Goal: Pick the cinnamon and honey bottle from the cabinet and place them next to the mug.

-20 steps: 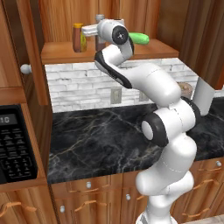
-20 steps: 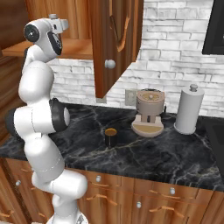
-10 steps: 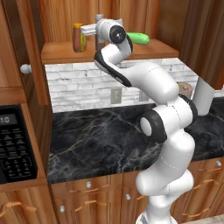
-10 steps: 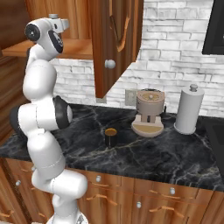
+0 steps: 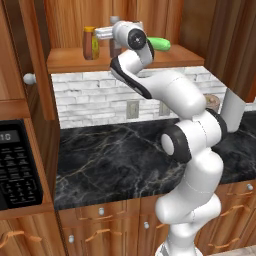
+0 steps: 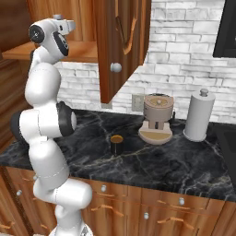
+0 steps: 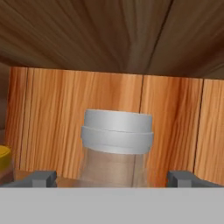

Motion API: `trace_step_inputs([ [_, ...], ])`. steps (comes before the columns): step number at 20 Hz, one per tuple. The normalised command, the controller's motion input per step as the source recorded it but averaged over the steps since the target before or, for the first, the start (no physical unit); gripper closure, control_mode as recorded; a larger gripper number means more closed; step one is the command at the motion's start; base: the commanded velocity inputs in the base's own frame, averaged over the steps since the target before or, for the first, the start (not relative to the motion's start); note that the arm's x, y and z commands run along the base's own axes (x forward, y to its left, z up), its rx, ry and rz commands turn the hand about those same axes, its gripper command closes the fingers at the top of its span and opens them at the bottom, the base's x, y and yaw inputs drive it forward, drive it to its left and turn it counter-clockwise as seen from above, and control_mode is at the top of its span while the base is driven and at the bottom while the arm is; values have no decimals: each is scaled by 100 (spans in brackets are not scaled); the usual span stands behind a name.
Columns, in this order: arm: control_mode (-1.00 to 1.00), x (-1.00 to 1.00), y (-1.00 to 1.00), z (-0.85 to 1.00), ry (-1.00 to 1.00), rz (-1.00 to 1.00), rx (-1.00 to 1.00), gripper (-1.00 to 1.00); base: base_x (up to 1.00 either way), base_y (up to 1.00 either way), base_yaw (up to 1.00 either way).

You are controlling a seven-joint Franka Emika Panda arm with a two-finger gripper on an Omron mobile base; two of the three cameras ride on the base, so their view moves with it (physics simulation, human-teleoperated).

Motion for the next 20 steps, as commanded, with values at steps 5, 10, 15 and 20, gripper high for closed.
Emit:
trace_step_inputs([
  [5,-100,2,-11,0,-2,0,2,-100,0,0,0],
  [10,-100,14,8,0,-1,0,0,-100,0,0,0],
  [15,-100,6,10,0,-1,0,0,-100,0,0,0],
  [20,-100,-34,67,-18,0,4,1,100,0,0,0],
])
